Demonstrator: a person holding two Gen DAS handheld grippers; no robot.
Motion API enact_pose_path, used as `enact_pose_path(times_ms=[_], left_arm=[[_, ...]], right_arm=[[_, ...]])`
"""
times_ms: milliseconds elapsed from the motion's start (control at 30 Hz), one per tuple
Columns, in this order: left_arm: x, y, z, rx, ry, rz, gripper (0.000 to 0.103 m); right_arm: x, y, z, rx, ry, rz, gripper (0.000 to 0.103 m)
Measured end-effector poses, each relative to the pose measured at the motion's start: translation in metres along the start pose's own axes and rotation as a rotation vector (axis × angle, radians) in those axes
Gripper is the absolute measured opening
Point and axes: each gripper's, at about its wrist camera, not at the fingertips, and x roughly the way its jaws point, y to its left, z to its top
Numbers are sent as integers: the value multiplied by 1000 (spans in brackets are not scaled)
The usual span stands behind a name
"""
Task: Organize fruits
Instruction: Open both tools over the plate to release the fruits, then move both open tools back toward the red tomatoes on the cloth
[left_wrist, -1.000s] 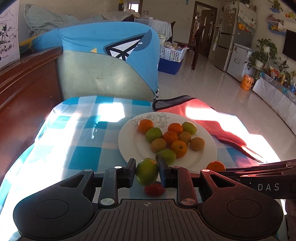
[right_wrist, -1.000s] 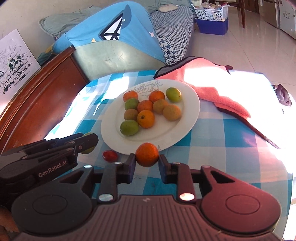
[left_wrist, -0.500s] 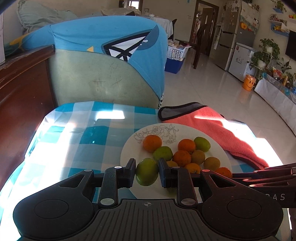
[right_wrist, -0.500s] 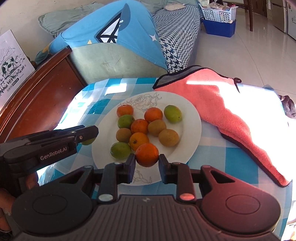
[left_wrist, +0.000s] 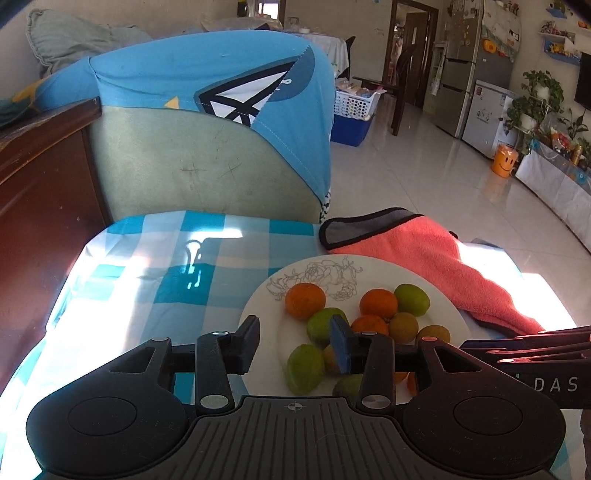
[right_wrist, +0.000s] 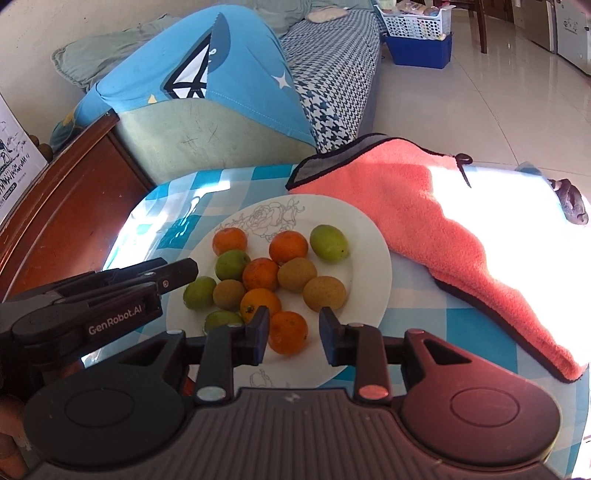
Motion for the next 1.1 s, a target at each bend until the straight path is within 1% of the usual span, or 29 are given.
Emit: enact_pose_path(times_ms=[33, 67, 100, 200, 267, 367, 467, 600, 700, 800, 833, 900, 1033, 1100], left_arm=[[-3, -1, 0, 4, -6, 16, 60], [-6, -2, 0, 10, -12, 28, 62], [-10, -2, 1, 18, -16, 42, 63], [-19, -4, 0, 33, -2, 72, 68], [-25, -5, -2, 39, 9, 95, 68], [-33, -3, -7, 47, 15, 112, 69], [-40, -1, -13, 49, 35, 133, 69], [-50, 3, -24, 40, 51, 136, 69], [-57, 8, -32, 22, 68, 126, 70], [-62, 11, -45, 7, 93, 115, 70], [-64, 12, -49, 6, 98, 113, 70], [-67, 15, -56, 0, 106, 110, 70], [-73, 26, -71, -31, 117, 96, 70], [-78, 31, -78, -39, 107, 83, 70]], right_arm=[[-2, 1, 1, 0, -10, 2, 44], [-5, 3, 1, -6, -21, 5, 53], [-7, 4, 1, -15, -30, 6, 60], [-15, 10, -2, -54, -43, -4, 67], [-20, 10, -6, -57, -51, -3, 70], [-27, 13, -12, -62, -58, -29, 72], [-29, 15, -18, -79, -39, -68, 78], [-32, 12, -33, -32, -8, -68, 78], [-37, 12, -48, -5, -14, -48, 78], [-42, 16, -64, -10, -41, -43, 79], [-43, 16, -68, -11, -43, -48, 81], [-43, 18, -77, -8, -42, -61, 88], [-43, 21, -93, -21, -45, -81, 88], [-42, 21, -102, -15, -51, -95, 91]])
